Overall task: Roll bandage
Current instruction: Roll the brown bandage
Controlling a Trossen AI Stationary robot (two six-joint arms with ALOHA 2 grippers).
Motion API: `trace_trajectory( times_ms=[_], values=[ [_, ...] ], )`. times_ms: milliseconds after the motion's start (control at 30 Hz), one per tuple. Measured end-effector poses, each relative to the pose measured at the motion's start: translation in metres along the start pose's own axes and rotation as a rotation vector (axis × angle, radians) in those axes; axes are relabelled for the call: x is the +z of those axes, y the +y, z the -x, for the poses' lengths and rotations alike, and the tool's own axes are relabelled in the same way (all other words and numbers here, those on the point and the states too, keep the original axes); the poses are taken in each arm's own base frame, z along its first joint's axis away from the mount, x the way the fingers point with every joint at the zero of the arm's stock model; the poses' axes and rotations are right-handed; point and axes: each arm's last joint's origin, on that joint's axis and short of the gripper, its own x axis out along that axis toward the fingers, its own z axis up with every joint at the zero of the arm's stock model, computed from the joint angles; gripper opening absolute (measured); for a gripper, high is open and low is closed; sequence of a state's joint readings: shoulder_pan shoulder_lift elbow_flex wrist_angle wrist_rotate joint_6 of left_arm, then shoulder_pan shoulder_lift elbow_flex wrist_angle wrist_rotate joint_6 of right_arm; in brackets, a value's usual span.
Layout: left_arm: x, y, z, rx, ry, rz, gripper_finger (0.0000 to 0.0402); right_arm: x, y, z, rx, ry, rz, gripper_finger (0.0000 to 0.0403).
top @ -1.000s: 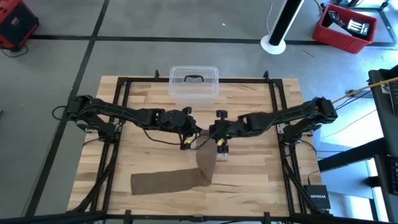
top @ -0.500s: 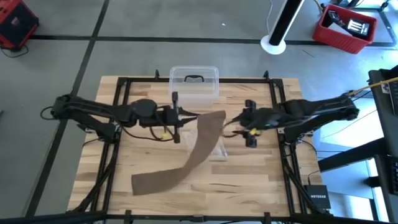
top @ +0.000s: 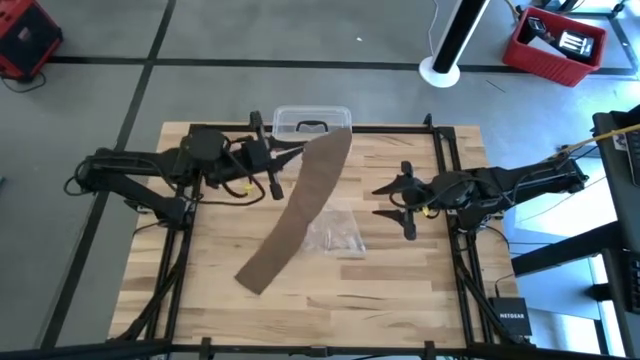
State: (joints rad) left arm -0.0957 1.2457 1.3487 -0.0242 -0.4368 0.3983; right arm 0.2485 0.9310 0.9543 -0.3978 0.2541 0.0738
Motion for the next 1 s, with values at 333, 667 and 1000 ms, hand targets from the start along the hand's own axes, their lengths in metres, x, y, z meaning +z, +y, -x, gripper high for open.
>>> trace_trajectory(
  times_ms=[333, 667, 1000],
  values=[
    [0.028, 0.003, 0.009, 0.113, -0.051, -0.123, 0.0002, -0.023, 0.003, -0.018, 0.005, -0.093, -0.031, 0.0232],
    [0.031, 0.003, 0.009, 0.091, -0.05, -0.183, 0.0001, -0.033, 0.009, -0.042, 0.065, -0.315, -0.203, 0.0232],
    [0.032, -0.004, 0.01, -0.01, -0.083, -0.163, 0.0001, -0.034, 0.014, -0.068, 0.016, -0.375, -0.23, 0.0232]
  ],
)
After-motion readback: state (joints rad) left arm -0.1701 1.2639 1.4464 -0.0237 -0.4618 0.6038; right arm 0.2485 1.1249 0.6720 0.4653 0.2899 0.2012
